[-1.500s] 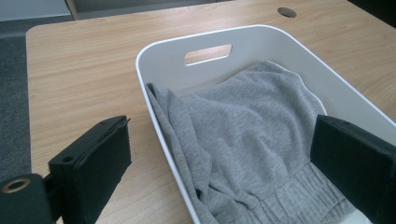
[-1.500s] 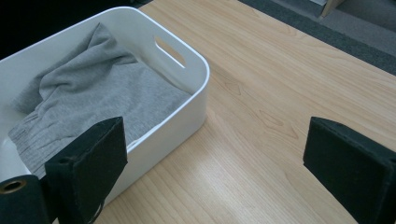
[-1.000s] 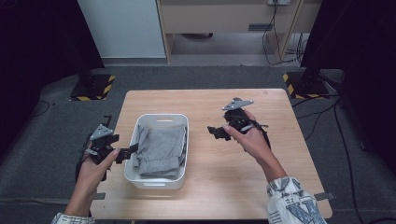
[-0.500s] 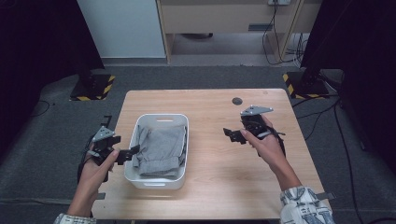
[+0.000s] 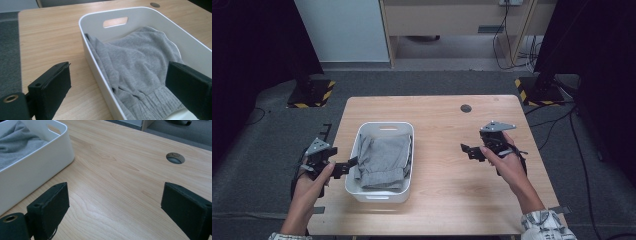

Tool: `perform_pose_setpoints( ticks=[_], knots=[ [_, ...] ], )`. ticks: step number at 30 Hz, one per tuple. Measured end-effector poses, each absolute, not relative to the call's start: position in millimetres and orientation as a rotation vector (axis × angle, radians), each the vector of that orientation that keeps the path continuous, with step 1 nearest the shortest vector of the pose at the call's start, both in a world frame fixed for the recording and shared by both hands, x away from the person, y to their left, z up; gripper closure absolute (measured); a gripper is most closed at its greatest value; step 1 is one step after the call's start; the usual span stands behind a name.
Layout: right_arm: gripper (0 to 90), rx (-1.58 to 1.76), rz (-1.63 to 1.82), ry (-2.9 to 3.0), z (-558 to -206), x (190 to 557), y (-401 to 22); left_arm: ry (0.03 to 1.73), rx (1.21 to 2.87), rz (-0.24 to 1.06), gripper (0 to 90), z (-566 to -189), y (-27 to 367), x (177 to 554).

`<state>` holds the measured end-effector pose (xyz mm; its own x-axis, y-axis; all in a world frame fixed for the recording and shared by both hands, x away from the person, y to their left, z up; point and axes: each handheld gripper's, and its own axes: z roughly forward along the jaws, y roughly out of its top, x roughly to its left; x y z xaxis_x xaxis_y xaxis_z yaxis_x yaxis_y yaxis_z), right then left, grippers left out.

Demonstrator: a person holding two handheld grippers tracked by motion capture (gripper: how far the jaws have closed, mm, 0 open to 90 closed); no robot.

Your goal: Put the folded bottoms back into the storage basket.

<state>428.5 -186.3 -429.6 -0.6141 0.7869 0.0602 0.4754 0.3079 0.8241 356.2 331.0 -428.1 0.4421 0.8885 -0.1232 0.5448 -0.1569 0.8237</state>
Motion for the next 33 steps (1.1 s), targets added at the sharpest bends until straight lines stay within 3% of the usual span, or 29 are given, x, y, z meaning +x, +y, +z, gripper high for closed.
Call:
perform_pose_setpoints(
  ticks=[31, 33],
  knots=[
    [7.3, 1.22, 1.153, 2.165, -454, 407, -234, 1.36, 1.785, 0.534, 7.2, -449, 381, 347],
    [7.2, 1.222, 1.149, 2.16, -457, 404, -239, 1.388, 1.83, 0.607, 7.3, -451, 384, 345]
  ],
)
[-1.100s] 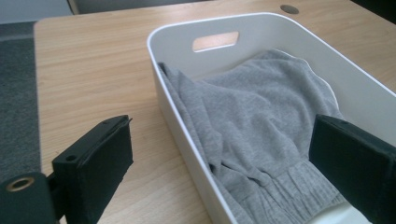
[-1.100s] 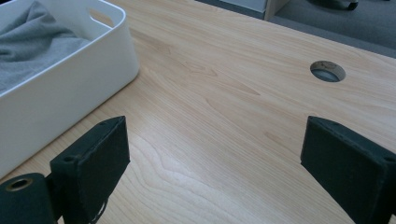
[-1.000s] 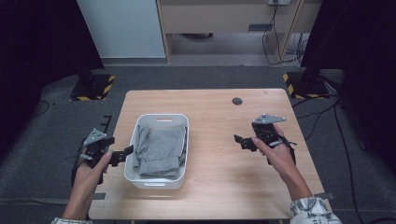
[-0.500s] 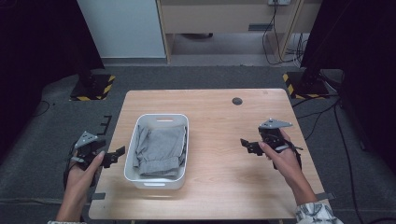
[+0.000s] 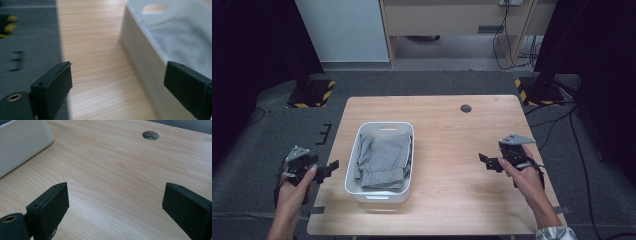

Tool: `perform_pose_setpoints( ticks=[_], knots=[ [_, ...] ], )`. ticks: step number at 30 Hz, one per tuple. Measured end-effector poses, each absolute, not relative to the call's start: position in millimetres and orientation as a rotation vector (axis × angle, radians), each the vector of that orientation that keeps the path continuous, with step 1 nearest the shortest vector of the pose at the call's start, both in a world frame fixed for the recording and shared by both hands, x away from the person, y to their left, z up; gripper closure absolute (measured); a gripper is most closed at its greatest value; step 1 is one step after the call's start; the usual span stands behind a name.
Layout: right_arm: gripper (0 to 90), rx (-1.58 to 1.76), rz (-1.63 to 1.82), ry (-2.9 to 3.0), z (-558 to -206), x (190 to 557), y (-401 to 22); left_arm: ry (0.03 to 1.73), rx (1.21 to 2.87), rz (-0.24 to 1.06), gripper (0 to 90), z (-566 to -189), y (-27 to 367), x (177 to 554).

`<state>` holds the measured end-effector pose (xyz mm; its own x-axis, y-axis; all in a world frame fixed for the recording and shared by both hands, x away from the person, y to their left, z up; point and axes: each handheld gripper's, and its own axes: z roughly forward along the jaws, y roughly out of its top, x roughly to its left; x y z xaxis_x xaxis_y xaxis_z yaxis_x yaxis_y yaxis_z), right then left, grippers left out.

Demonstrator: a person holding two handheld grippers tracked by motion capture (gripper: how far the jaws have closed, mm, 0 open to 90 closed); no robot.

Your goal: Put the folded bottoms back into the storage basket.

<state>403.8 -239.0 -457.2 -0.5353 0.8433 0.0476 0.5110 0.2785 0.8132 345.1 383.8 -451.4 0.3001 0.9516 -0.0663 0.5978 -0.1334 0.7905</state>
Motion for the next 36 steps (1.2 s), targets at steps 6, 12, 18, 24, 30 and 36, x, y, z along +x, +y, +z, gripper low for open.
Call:
perform_pose_setpoints(
  ticks=[6, 12, 18, 24, 30, 36],
  knots=[
    [7.1, 1.245, 1.13, 2.157, -468, 397, -251, 1.377, 1.897, 0.594, 7.2, -458, 379, 348],
    [7.1, 1.281, 1.114, 2.154, -481, 391, -261, 1.385, 1.956, 0.619, 7.2, -466, 374, 350],
    [7.5, 1.296, 1.107, 2.154, -493, 382, -265, 1.407, 1.963, 0.601, 7.1, -479, 375, 349],
    [7.9, 1.33, 1.046, 2.187, -508, 376, -267, 1.434, 1.967, 0.562, 7.2, -492, 378, 350],
    [8.0, 1.394, 1.016, 2.12, -510, 384, -278, 1.448, 1.98, 0.551, 7.3, -499, 377, 355],
    [7.8, 1.485, 0.939, 2.027, -516, 393, -294, 1.479, 2.005, 0.554, 7.3, -508, 374, 363]
  ],
)
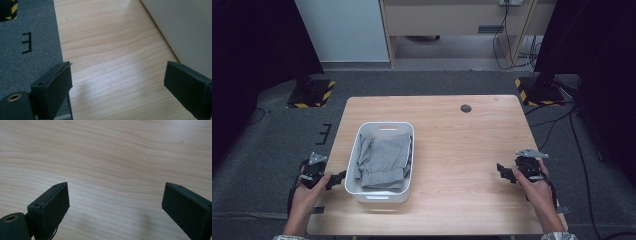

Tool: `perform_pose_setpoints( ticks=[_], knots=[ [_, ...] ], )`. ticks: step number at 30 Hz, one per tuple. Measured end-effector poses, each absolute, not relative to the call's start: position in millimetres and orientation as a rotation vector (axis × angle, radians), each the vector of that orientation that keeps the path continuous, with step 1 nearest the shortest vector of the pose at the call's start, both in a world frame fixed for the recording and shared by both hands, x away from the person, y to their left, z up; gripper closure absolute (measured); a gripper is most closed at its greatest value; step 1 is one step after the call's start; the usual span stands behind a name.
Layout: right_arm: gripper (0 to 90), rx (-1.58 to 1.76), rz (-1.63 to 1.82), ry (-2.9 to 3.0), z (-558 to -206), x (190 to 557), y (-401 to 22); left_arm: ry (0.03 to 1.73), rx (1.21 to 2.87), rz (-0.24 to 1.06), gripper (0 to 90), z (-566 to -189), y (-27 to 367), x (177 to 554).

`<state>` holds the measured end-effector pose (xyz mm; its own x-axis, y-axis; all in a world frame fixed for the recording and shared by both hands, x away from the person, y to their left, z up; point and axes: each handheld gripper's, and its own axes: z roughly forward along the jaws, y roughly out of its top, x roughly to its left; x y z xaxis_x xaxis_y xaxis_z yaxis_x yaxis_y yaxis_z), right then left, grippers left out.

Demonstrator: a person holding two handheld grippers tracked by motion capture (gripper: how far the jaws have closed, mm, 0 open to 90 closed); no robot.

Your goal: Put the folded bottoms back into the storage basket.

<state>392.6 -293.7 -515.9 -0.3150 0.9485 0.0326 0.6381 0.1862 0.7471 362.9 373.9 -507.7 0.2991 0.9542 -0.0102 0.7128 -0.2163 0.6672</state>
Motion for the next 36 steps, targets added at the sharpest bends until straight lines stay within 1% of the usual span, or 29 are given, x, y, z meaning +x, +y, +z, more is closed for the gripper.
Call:
perform_pose_setpoints(
  ticks=[5, 11, 17, 24, 27, 36],
  knots=[
    [7.5, 1.55, 0.907, 1.979, -520, 397, -307, 1.504, 2.007, 0.562, 7.4, -517, 374, 367],
    [7.2, 1.581, 0.882, 1.966, -524, 398, -311, 1.505, 2.009, 0.547, 7.5, -524, 371, 368],
    [6.8, 1.599, 0.86, 1.97, -529, 399, -310, 1.504, 2.014, 0.565, 7.2, -529, 372, 368],
    [5.4, 1.58, 0.819, 1.99, -537, 400, -304, 1.497, 1.979, 0.601, 4.2, -533, 370, 366],
    [3.4, 1.565, 0.831, 1.989, -539, 399, -301, 1.495, 1.977, 0.604, 3.4, -534, 369, 367],
    [2.6, 1.528, 0.844, 2.031, -539, 396, -298, 1.486, 1.981, 0.602, 2.5, -534, 366, 367]
  ],
)
